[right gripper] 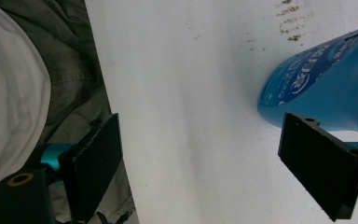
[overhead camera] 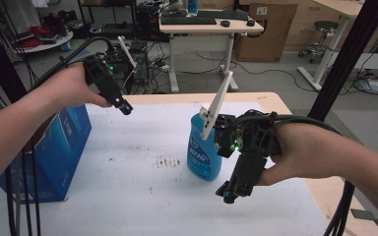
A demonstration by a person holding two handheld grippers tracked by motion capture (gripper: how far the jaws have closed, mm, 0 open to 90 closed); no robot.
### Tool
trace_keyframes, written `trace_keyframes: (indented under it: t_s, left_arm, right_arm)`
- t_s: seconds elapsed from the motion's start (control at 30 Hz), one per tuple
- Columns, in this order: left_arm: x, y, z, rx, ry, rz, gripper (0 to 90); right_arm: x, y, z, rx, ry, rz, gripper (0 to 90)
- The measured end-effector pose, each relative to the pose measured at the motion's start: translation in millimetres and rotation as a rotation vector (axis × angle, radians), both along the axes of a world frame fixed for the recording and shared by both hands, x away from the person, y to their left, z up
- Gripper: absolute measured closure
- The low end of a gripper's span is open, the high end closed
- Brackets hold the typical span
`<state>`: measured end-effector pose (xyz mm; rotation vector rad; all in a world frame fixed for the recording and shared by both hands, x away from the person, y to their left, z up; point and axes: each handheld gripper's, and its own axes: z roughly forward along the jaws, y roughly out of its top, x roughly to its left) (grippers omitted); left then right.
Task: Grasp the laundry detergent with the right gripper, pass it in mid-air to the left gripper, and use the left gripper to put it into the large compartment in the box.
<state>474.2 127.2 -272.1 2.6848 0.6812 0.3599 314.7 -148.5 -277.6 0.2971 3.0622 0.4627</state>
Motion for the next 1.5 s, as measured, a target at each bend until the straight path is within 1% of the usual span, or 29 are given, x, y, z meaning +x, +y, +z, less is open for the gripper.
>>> trace_keyframes:
  t_s: [0.07, 0.1, 0.13, 0.17, 0.3, 0.4, 0.47, 0.5, 0.53, 0.57, 0.63, 0.73, 0.9, 1.03, 1.07, 1.1, 1.3, 1.4, 1.5]
  left_arm:
    - [-0.2, 0.3, 0.1, -0.004, -0.001, 0.001, 18.6]
    - [0.1, 0.9, 0.4, -0.003, 0.000, -0.002, 18.6]
    - [-0.5, 1.4, 0.2, -0.005, 0.000, 0.001, 18.6]
    - [-0.8, 1.7, 0.6, -0.003, 0.002, 0.000, 18.6]
    - [-1.2, 2.7, 1.4, -0.013, -0.002, 0.000, 18.6]
    - [-0.9, 3.7, 0.8, -0.003, -0.001, -0.002, 18.6]
    - [-0.5, 4.7, 0.9, -0.005, -0.001, -0.004, 18.6]
    - [-0.5, 5.1, 0.9, -0.007, 0.000, -0.001, 18.6]
    - [-0.5, 5.1, 0.9, -0.007, 0.000, -0.001, 18.6]
    - [-0.3, 5.6, 0.4, -0.007, 0.000, -0.001, 18.6]
    - [-0.2, 5.9, 0.5, -0.001, 0.001, -0.004, 18.6]
    - [-0.8, 6.3, 0.7, -0.006, -0.001, -0.002, 18.6]
    - [-1.4, 7.0, 1.1, -0.008, -0.002, -0.002, 18.6]
    - [-2.4, 6.9, 1.5, -0.009, -0.004, -0.004, 18.6]
    - [-2.4, 6.9, 1.5, -0.009, -0.004, -0.004, 18.6]
    - [-2.9, 7.0, 2.3, -0.007, -0.005, -0.006, 18.6]
    - [-3.0, 8.5, 2.3, -0.004, -0.004, -0.005, 18.6]
    - [-2.9, 8.7, 1.9, -0.004, -0.002, -0.007, 18.6]
    - [-2.6, 8.3, 1.4, -0.002, 0.001, -0.008, 18.6]
  right_arm:
    - [0.2, -3.2, 2.1, 0.017, -0.010, -0.009, 12.8]
    - [0.2, -3.2, 2.1, 0.017, -0.010, -0.009, 12.8]
    - [1.0, -7.9, 5.3, 0.041, -0.013, -0.021, 12.8]
    - [1.7, -9.8, 6.4, 0.052, -0.017, -0.023, 12.8]
    - [5.2, -22.1, 13.9, 0.099, -0.032, -0.069, 12.8]
    - [7.4, -30.6, 17.5, 0.125, -0.048, -0.101, 12.8]
    - [9.0, -37.2, 19.8, 0.143, -0.062, -0.128, 12.8]
    - [10.2, -40.7, 20.8, 0.154, -0.066, -0.135, 12.8]
    - [10.2, -40.7, 20.8, 0.154, -0.066, -0.135, 12.8]
    - [11.4, -48.1, 22.9, 0.176, -0.083, -0.165, 12.8]
    - [13.1, -53.6, 23.9, 0.192, -0.091, -0.189, 12.8]
    - [15.9, -61.9, 24.0, 0.213, -0.109, -0.231, 12.8]
    - [21.5, -69.9, 20.1, 0.239, -0.138, -0.284, 12.8]
    - [27.1, -72.7, 14.4, 0.261, -0.150, -0.324, 12.8]
    - [27.1, -72.7, 14.4, 0.261, -0.150, -0.324, 12.8]
    - [30.6, -73.2, 10.3, 0.276, -0.155, -0.345, 12.8]
    - [39.7, -69.2, -3.0, 0.284, -0.164, -0.409, 12.7]
    - [43.7, -65.2, -8.7, 0.289, -0.168, -0.426, 12.7]
    - [47.3, -60.0, -14.8, 0.287, -0.165, -0.431, 12.7]
